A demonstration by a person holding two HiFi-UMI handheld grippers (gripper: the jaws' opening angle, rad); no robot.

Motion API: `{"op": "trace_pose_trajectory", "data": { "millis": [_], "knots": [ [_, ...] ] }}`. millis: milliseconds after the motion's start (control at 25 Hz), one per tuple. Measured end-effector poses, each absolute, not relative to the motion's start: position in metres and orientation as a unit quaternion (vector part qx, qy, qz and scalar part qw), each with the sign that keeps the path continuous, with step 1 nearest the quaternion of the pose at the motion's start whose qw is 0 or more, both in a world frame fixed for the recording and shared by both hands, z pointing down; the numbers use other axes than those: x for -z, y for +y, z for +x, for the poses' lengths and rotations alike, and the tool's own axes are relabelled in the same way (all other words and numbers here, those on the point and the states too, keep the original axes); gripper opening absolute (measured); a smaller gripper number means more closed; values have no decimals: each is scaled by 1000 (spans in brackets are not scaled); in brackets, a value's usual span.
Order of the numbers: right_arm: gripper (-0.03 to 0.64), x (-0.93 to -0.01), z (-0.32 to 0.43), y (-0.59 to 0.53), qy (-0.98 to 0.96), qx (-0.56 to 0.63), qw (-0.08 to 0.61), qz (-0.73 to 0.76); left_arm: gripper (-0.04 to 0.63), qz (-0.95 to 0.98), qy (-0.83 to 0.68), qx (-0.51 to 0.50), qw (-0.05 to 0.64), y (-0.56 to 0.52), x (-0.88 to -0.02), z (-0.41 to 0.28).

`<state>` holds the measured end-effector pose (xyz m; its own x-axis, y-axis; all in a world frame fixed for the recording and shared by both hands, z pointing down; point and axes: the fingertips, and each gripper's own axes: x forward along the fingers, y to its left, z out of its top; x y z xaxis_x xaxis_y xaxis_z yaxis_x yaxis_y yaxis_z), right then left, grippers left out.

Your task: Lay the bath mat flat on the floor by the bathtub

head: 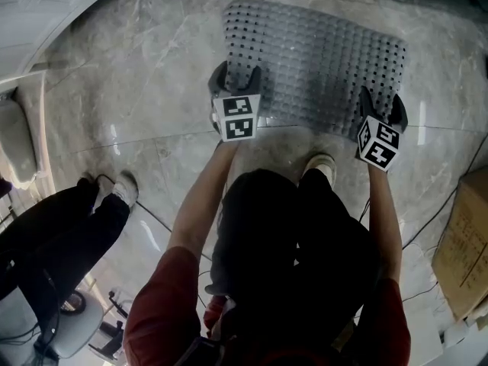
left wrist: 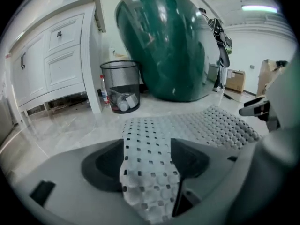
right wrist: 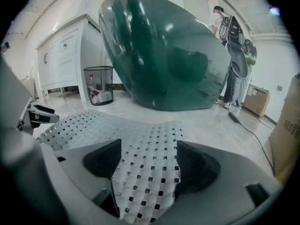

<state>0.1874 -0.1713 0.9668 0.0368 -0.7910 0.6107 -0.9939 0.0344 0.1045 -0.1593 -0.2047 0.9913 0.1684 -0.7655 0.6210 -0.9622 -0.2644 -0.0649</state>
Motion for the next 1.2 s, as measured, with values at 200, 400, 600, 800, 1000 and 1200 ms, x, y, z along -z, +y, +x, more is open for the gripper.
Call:
{"op": "trace_pose_trajectory", "data": {
  "millis": [200,400,600,800,1000,1200],
  "knots": [
    [360,-929,150,-173,-704,-174,220,652,295,776,-567,-232,151,-206,-944,-135],
    [360,-878,115,-182,-740,-140,175,635,295,801,-557,-188,113,-210,-894,-113],
    [360,-828,103,-191,-755,-105,151,630,295,817,-547,-164,82,-217,-848,-98],
    [360,-776,105,-195,-756,-102,138,632,295,820,-549,-152,62,-219,-787,-93],
    [360,-704,102,-199,-761,-99,127,629,295,825,-544,-140,62,-222,-710,-81],
    [360,-617,99,-198,-764,-91,114,629,295,829,-540,-131,59,-220,-620,-66]
  ]
}}
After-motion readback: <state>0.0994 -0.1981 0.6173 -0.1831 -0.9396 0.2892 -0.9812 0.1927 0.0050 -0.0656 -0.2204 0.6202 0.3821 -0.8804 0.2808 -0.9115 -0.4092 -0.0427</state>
